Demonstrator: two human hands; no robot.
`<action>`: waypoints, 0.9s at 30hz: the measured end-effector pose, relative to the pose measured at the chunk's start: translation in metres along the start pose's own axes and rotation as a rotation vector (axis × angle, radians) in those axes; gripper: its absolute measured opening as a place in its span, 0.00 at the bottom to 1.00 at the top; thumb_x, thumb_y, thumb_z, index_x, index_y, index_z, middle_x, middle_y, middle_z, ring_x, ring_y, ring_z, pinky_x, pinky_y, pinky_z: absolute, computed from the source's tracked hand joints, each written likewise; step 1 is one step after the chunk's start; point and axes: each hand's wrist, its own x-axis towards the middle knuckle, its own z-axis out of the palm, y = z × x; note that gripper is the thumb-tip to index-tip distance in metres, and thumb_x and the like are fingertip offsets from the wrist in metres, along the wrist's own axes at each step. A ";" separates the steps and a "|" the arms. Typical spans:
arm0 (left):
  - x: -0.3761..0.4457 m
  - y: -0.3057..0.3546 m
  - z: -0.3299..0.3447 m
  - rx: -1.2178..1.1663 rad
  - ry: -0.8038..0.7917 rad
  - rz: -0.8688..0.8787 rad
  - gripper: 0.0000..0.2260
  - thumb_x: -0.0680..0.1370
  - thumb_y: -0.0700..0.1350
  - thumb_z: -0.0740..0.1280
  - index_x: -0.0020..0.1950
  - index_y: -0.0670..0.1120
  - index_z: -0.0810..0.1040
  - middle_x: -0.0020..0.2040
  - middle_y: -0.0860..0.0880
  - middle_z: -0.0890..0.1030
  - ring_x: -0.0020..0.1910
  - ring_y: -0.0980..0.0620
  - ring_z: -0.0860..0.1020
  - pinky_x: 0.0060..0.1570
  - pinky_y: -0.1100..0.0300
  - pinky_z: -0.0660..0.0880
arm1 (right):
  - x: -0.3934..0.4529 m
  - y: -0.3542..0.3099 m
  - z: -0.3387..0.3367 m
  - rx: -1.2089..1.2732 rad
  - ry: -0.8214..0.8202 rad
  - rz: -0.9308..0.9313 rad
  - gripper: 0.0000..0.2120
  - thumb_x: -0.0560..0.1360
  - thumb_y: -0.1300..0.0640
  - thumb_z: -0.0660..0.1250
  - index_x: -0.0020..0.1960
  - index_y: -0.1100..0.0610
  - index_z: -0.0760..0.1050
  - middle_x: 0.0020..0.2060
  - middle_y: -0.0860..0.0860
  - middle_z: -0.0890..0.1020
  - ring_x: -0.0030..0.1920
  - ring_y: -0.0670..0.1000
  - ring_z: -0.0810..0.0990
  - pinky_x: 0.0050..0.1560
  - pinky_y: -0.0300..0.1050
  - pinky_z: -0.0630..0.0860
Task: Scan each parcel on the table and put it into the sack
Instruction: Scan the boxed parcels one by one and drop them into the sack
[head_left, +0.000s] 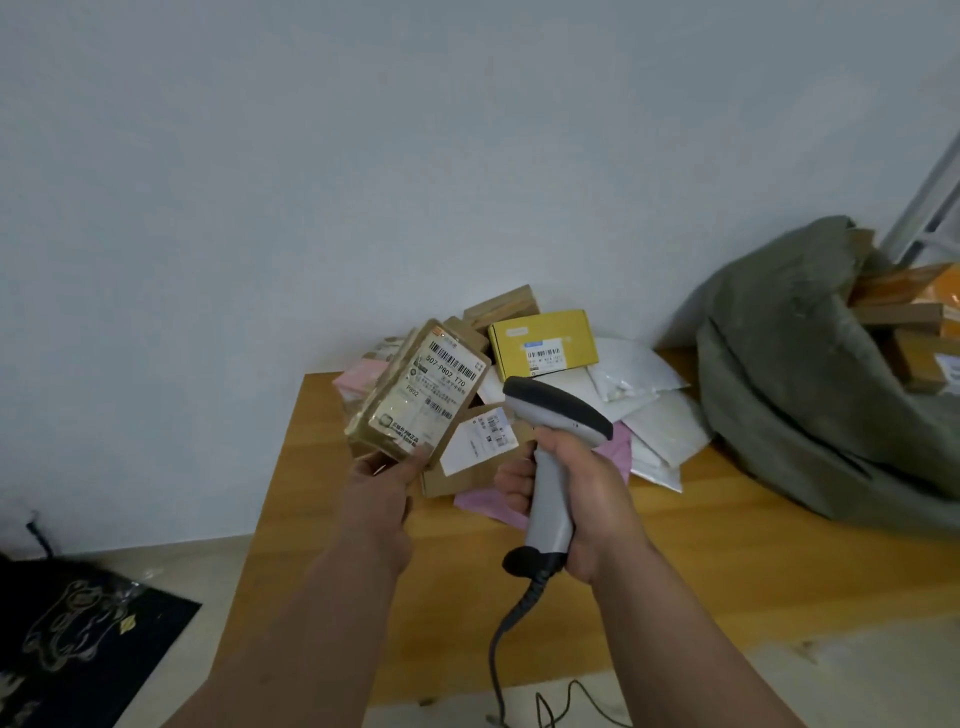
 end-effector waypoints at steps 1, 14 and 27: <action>-0.002 0.000 0.000 0.000 -0.004 -0.002 0.13 0.72 0.40 0.75 0.51 0.51 0.75 0.48 0.52 0.82 0.47 0.55 0.77 0.42 0.60 0.68 | -0.003 0.001 0.000 0.011 0.005 0.002 0.10 0.77 0.57 0.69 0.49 0.65 0.77 0.39 0.63 0.82 0.36 0.57 0.82 0.31 0.45 0.79; -0.008 -0.022 0.021 0.022 -0.016 -0.008 0.10 0.72 0.38 0.75 0.50 0.50 0.80 0.48 0.51 0.83 0.50 0.53 0.75 0.44 0.61 0.69 | -0.006 -0.013 -0.027 0.035 -0.047 0.026 0.11 0.77 0.54 0.68 0.42 0.60 0.80 0.38 0.60 0.82 0.32 0.53 0.81 0.52 0.60 0.78; -0.030 -0.068 0.106 -0.015 -0.044 -0.001 0.09 0.73 0.37 0.74 0.47 0.49 0.77 0.46 0.51 0.82 0.45 0.55 0.76 0.42 0.61 0.68 | 0.007 -0.072 -0.106 0.088 -0.030 0.043 0.09 0.77 0.56 0.66 0.48 0.63 0.75 0.34 0.59 0.81 0.32 0.53 0.81 0.30 0.42 0.78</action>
